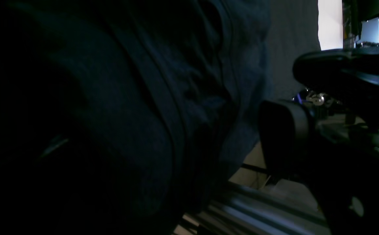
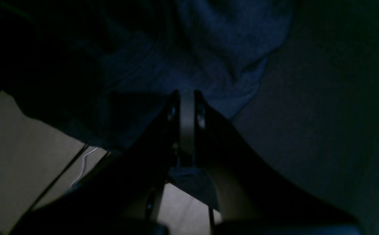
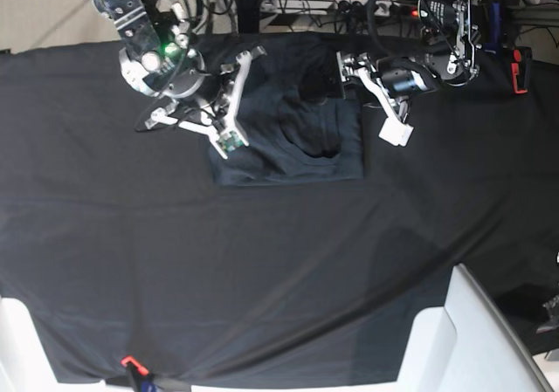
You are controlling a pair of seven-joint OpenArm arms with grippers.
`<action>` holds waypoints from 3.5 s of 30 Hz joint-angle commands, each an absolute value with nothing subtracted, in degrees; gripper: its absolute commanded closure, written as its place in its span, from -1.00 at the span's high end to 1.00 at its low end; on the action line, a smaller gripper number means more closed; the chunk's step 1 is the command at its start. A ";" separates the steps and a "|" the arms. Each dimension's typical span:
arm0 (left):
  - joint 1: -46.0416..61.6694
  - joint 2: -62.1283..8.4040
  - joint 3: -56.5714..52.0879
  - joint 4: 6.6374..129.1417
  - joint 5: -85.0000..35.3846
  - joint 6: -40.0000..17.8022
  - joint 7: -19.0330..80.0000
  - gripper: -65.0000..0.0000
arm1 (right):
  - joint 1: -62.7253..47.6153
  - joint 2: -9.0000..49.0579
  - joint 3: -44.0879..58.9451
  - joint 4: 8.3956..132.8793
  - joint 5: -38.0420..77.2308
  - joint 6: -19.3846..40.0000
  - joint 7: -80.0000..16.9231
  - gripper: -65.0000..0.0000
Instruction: Fold the T-shirt properly
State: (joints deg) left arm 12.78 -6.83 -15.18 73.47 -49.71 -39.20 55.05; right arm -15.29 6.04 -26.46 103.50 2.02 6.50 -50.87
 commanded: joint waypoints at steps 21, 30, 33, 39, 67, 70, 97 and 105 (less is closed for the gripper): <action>8.92 -8.40 -14.64 70.64 -48.57 -38.55 56.48 -1.00 | -14.11 5.93 -26.33 102.37 2.15 6.55 -49.71 -0.98; 4.44 -17.27 -8.13 73.63 -48.57 -33.19 63.96 -1.00 | -13.32 5.58 -26.33 102.37 2.15 6.55 -49.63 -0.98; 1.27 -21.14 0.57 73.54 -48.57 -33.19 63.96 -1.00 | -13.32 5.49 -26.33 102.37 2.15 6.55 -49.63 -0.98; -7.34 -26.24 17.89 73.63 -44.79 -33.10 63.87 -1.00 | -13.32 5.49 -26.33 102.37 2.15 6.55 -49.63 -0.98; -7.78 -24.40 36.62 86.81 1.45 -33.27 63.96 -1.00 | -11.65 5.41 -20.88 102.29 2.33 6.55 -50.07 -0.98; -8.40 -24.22 41.63 86.81 5.14 -33.27 63.87 -1.00 | -11.65 5.41 -20.88 102.29 2.33 6.55 -50.07 -0.98; -9.71 -18.33 48.31 86.11 25.10 -33.27 47.25 -1.00 | -9.63 5.49 -9.98 100.62 2.33 6.55 -50.15 -0.97; -18.51 -17.80 59.65 79.60 24.75 -33.27 45.23 -1.00 | -8.84 5.41 -9.98 100.62 2.24 6.46 -50.15 -0.97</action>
State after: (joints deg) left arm -17.39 -18.02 59.96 79.15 23.99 -33.43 45.39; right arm -9.23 5.37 -10.11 99.72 2.48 6.52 -51.05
